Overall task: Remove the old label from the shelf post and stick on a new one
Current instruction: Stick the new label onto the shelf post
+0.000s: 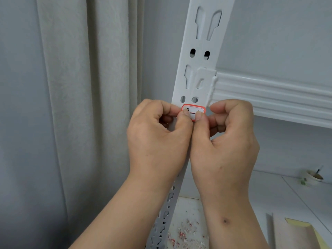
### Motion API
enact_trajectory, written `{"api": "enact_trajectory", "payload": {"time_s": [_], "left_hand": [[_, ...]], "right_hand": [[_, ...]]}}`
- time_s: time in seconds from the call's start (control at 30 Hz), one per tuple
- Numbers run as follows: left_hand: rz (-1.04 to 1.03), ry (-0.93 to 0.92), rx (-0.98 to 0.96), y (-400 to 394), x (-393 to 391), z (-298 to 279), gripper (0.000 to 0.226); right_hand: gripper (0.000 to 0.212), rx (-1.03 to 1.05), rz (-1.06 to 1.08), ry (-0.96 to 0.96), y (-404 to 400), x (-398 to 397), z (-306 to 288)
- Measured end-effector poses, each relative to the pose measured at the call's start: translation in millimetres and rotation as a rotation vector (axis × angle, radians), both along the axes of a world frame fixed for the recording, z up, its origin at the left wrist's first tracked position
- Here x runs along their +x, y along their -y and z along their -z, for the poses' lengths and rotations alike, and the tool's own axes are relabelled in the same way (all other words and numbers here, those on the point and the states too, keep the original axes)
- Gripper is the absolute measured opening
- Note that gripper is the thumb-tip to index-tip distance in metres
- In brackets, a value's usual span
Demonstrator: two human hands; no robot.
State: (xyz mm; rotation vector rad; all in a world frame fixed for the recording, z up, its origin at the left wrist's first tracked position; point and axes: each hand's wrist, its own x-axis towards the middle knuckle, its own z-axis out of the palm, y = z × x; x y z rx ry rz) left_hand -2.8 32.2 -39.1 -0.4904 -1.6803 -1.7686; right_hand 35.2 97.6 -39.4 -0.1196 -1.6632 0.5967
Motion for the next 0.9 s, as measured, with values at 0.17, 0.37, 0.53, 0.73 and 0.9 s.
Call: {"api": "enact_trajectory", "payload": {"time_s": [0.17, 0.37, 0.53, 0.73, 0.9], "left_hand": [[0.012, 0.016, 0.015, 0.6, -0.3, 0.0, 0.022], [0.021, 0.036, 0.026, 3.1, -1.6, 0.3, 0.019], [0.072, 0.061, 0.046, 5.6, -4.0, 1.4, 0.028], [0.262, 0.128, 0.107, 5.6, -11.5, 4.1, 0.028], [0.49, 0.177, 0.209, 5.0, -17.0, 6.7, 0.023]], "right_hand": [[0.024, -0.014, 0.007, 0.024, 0.7, 1.3, -2.3], [0.024, -0.02, 0.02, 0.037, 0.8, 1.9, -3.4], [0.022, -0.023, 0.015, 0.045, -0.9, 1.6, -0.3], [0.017, -0.134, -0.056, 0.076, -6.5, 0.9, 2.6], [0.018, -0.27, -0.165, 0.097, -7.4, 1.5, 7.4]]}}
